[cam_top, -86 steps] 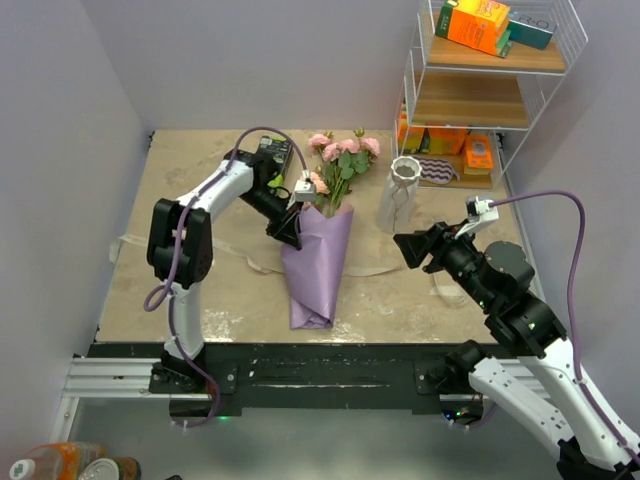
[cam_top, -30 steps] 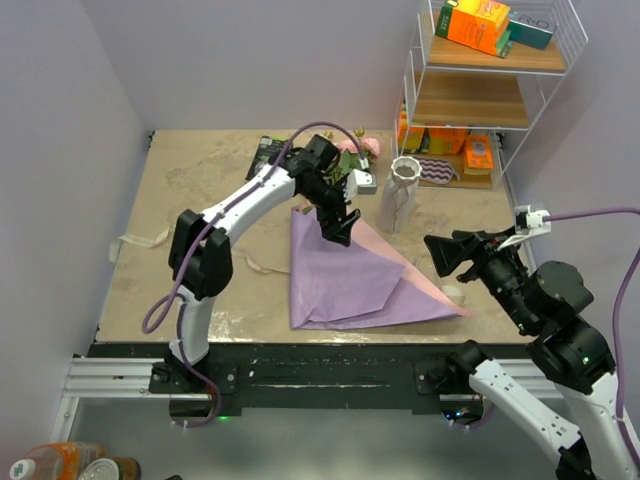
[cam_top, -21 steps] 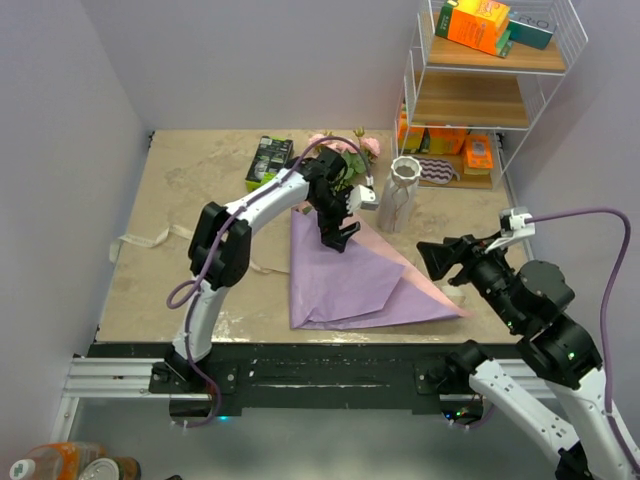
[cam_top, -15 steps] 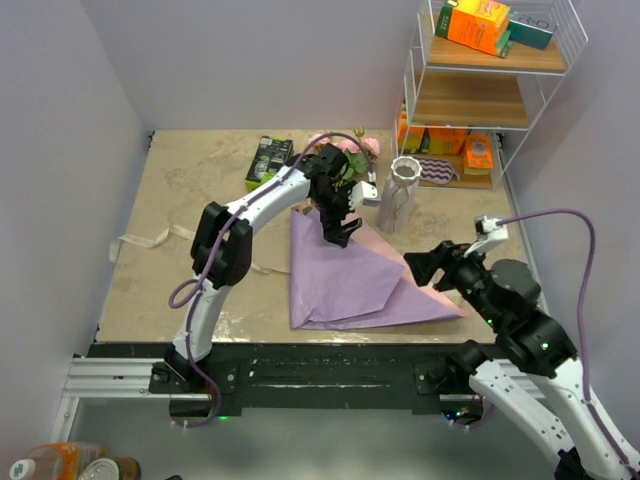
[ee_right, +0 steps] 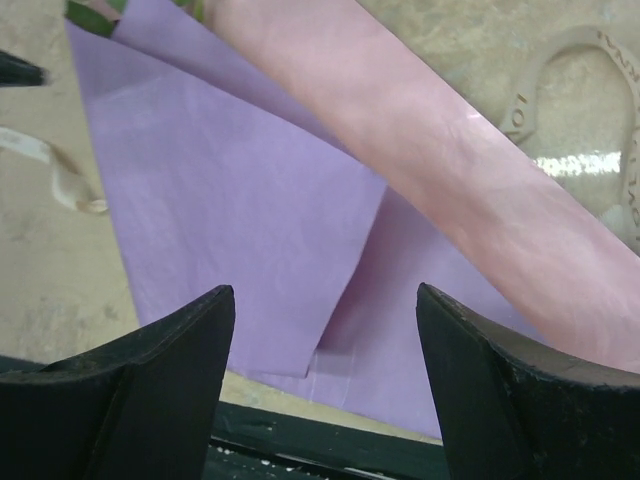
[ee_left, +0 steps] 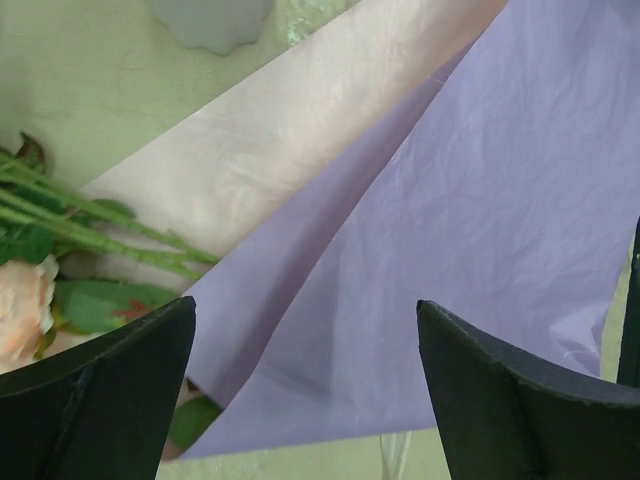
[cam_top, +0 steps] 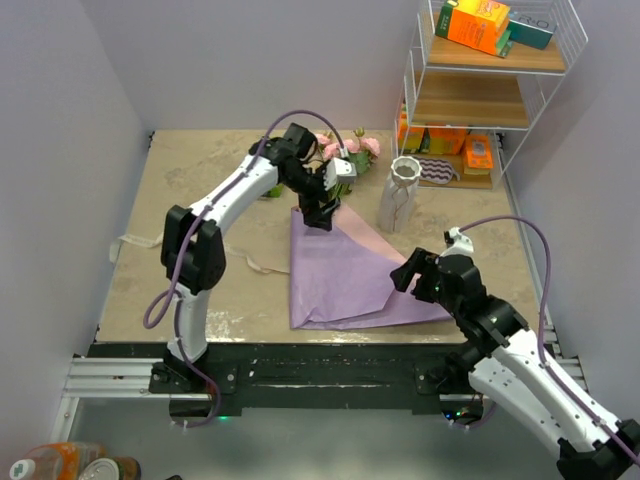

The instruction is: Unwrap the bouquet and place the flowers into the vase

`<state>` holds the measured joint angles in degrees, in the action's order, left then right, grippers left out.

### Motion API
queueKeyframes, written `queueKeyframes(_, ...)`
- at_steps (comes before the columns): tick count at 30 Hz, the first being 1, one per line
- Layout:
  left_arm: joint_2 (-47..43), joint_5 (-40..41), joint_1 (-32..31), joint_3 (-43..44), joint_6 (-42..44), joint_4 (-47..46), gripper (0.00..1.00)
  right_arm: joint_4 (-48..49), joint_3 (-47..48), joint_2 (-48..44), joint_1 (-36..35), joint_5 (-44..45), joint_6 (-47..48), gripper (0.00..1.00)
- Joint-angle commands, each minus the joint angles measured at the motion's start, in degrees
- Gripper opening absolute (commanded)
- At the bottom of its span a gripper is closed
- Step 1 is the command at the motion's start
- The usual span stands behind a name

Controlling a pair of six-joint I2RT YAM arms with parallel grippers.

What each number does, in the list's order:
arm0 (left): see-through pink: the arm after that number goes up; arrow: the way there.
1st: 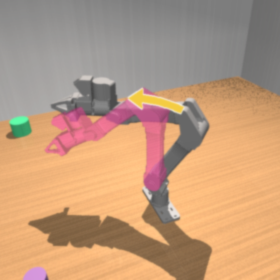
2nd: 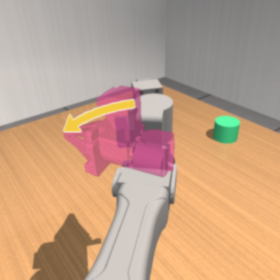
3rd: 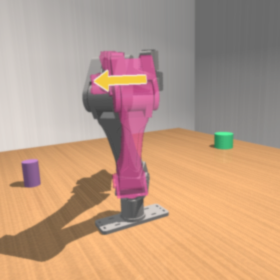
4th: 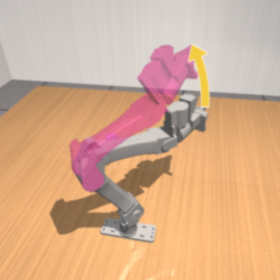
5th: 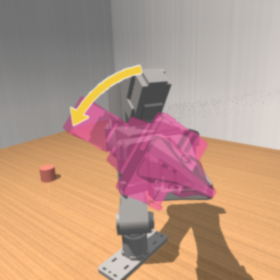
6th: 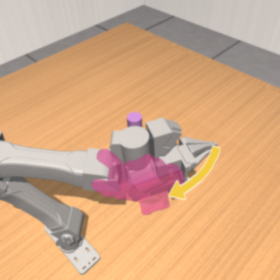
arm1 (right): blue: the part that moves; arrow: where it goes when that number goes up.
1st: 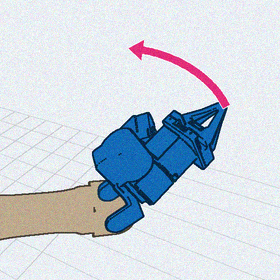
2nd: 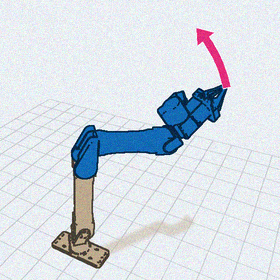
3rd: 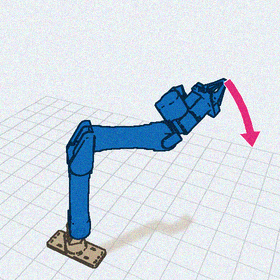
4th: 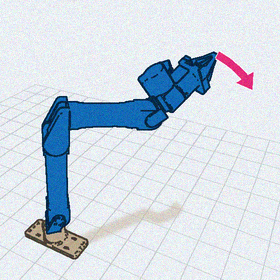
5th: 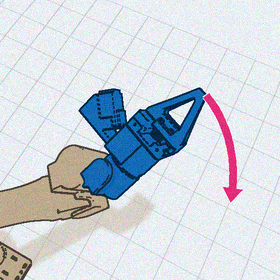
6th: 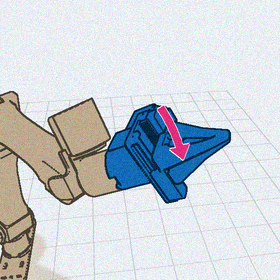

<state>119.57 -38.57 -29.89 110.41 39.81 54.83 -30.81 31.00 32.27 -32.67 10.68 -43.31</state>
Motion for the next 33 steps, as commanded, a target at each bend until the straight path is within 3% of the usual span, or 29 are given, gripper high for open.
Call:
queueKeyframes(1, -6.36, -3.8, 1.76, -1.51, -1.49, 0.02, 0.97, 3.12, -1.73, 2.26, 0.06, 4.53, -5.2, 0.77)
queueKeyframes(8, -12.16, -2.66, 2.46, -3.97, -3.78, -1.65, 0.99, 18.03, -6.3, 6.74, -0.03, 1.2, -5.12, 0.73)
queueKeyframes(18, -16.21, -0.55, 5.1, -6.52, -7.28, -3.23, 0.99, 28.87, -7.54, 17.47, 0.06, -2.32, -6.0, 0.59)
queueKeyframes(22, -16.56, 1.03, 5.54, -6.71, -9.4, -4.91, 0.99, 30.28, -5.78, 19.05, -0.03, -3.38, -5.56, 0.43)
queueKeyframes(26, -16.47, 1.48, 6.16, -4.85, -11.16, -4.2, 0.99, 30.46, -4.11, 20.37, -0.03, -3.82, -4.94, 0.19)
queueKeyframes(30, -18.49, 3.57, 7.39, -4.77, -13.26, -4.47, 0.99, 30.28, -2.01, 19.76, -0.03, -5.49, -3.8, 0.02)
queueKeyframes(33, -19.81, 5.78, 8.97, -4.42, -16.76, -6.13, 0.99, 29.32, 0.45, 18.62, -0.55, -5.84, -2.58, 0.0)
